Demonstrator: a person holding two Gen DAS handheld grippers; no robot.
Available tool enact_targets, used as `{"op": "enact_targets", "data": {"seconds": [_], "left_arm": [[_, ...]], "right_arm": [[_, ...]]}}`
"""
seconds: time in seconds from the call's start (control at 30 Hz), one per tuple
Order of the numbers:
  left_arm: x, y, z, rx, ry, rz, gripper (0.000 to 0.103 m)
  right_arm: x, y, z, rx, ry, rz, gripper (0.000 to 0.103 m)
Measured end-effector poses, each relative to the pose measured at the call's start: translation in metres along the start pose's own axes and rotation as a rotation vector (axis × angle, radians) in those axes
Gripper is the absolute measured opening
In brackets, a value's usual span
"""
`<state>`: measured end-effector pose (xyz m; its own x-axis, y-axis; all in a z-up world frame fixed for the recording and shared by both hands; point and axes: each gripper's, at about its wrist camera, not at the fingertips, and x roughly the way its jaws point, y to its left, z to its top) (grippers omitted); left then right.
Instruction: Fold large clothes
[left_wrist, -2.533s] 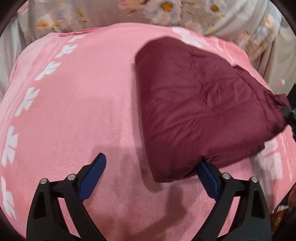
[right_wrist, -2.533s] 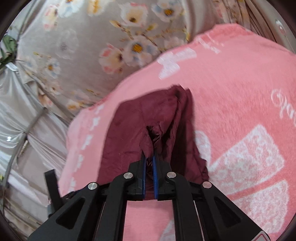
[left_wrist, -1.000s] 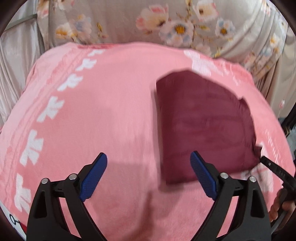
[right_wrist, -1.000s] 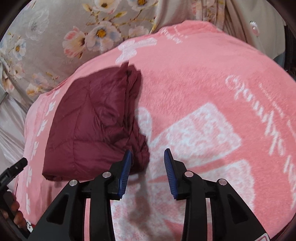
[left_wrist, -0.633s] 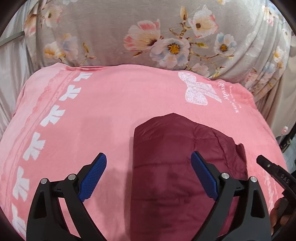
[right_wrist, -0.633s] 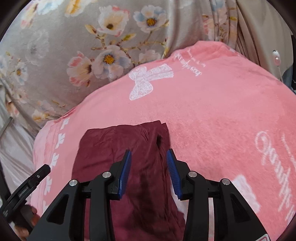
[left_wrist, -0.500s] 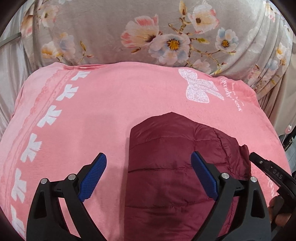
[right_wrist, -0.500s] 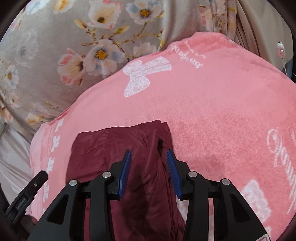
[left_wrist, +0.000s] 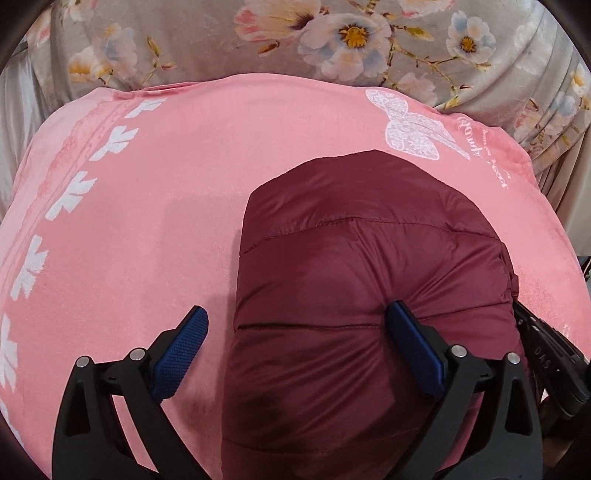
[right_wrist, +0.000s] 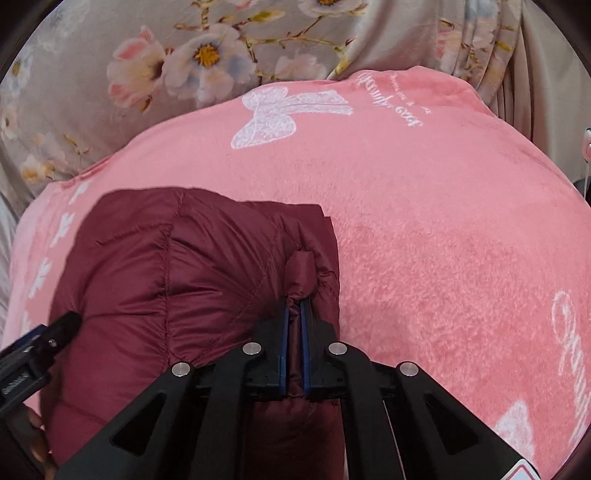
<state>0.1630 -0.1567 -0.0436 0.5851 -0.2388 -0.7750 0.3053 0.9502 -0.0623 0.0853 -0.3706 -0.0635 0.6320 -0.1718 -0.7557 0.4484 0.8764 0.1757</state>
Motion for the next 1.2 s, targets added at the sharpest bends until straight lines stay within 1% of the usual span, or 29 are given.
{"op": "enact_targets", "data": {"seconds": [0.07, 0.13, 0.17, 0.2, 0.27, 0.3, 0.4, 0.47, 0.5, 0.53, 0.57, 0.6, 0.63, 0.67, 0.73, 0.8, 0.83, 0.87, 0.9, 0.97, 1.0, 1.03, 1.07, 1.2], "left_arm": [[0.003, -0.002, -0.002, -0.001, -0.004, 0.017, 0.096], [0.002, -0.004, -0.005, 0.019, -0.006, 0.042, 0.096], [-0.001, -0.005, -0.006, 0.025, -0.009, 0.049, 0.096], [-0.005, -0.005, -0.008, 0.032, -0.013, 0.051, 0.096], [-0.013, -0.005, -0.012, 0.041, -0.009, 0.042, 0.095], [-0.018, -0.004, -0.015, 0.042, -0.009, 0.030, 0.095], [-0.031, -0.008, -0.024, 0.052, -0.011, 0.004, 0.095], [-0.039, -0.013, -0.030, 0.067, -0.010, -0.009, 0.095], [-0.042, -0.015, -0.033, 0.071, -0.010, -0.015, 0.095], [-0.044, -0.015, -0.034, 0.073, -0.009, -0.017, 0.095], [-0.046, -0.016, -0.037, 0.080, -0.007, -0.017, 0.095], [-0.047, -0.017, -0.039, 0.084, -0.005, -0.016, 0.095], [-0.047, -0.016, -0.041, 0.084, -0.001, -0.013, 0.095], [-0.047, -0.015, -0.044, 0.080, 0.007, -0.012, 0.095], [-0.048, -0.008, -0.048, 0.057, 0.026, -0.026, 0.095], [-0.048, 0.000, -0.051, 0.027, 0.044, -0.044, 0.095], [-0.047, 0.006, -0.051, 0.004, 0.057, -0.053, 0.095], [-0.046, 0.010, -0.051, -0.014, 0.067, -0.063, 0.096], [-0.044, 0.015, -0.050, -0.039, 0.081, -0.081, 0.096], [-0.038, 0.027, -0.049, -0.102, 0.117, -0.143, 0.097], [-0.034, 0.033, -0.048, -0.134, 0.136, -0.177, 0.097], [-0.029, 0.040, -0.047, -0.175, 0.157, -0.221, 0.097], [-0.025, 0.044, -0.047, -0.198, 0.167, -0.249, 0.097], [-0.004, 0.060, -0.050, -0.298, 0.225, -0.358, 0.098]], "right_arm": [[0.004, -0.003, 0.001, 0.008, 0.012, 0.017, 0.003], [-0.004, -0.007, 0.002, 0.050, 0.019, 0.032, 0.004], [-0.020, -0.013, 0.000, 0.095, 0.010, 0.061, 0.007], [-0.033, -0.014, -0.004, 0.112, -0.002, 0.091, 0.008], [-0.063, -0.015, -0.017, 0.106, -0.027, 0.120, 0.008], [-0.075, -0.015, -0.026, 0.096, -0.023, 0.125, 0.008], [-0.085, -0.016, -0.049, 0.077, 0.035, 0.148, 0.009], [-0.082, -0.019, -0.061, 0.068, 0.063, 0.130, 0.008], [-0.078, -0.022, -0.068, 0.066, 0.070, 0.112, 0.006], [-0.074, -0.027, -0.074, 0.077, 0.080, 0.090, 0.006], [-0.070, -0.032, -0.077, 0.091, 0.088, 0.086, 0.008], [-0.066, -0.039, -0.081, 0.116, 0.098, 0.095, 0.016], [-0.064, -0.045, -0.083, 0.137, 0.104, 0.105, 0.020], [-0.064, -0.050, -0.085, 0.163, 0.108, 0.120, 0.021], [-0.069, -0.054, -0.085, 0.177, 0.103, 0.141, 0.022], [-0.078, -0.053, -0.083, 0.168, 0.079, 0.145, 0.027], [-0.081, -0.053, -0.080, 0.169, 0.069, 0.155, 0.028], [-0.082, -0.053, -0.078, 0.174, 0.066, 0.169, 0.031], [-0.083, -0.054, -0.076, 0.186, 0.064, 0.196, 0.035], [-0.081, -0.058, -0.071, 0.232, 0.064, 0.259, 0.053], [-0.077, -0.059, -0.068, 0.259, 0.067, 0.289, 0.059], [-0.074, -0.059, -0.064, 0.273, 0.069, 0.311, 0.061], [-0.068, -0.059, -0.061, 0.282, 0.074, 0.342, 0.065], [-0.041, -0.058, -0.054, 0.309, 0.122, 0.391, 0.073]]}}
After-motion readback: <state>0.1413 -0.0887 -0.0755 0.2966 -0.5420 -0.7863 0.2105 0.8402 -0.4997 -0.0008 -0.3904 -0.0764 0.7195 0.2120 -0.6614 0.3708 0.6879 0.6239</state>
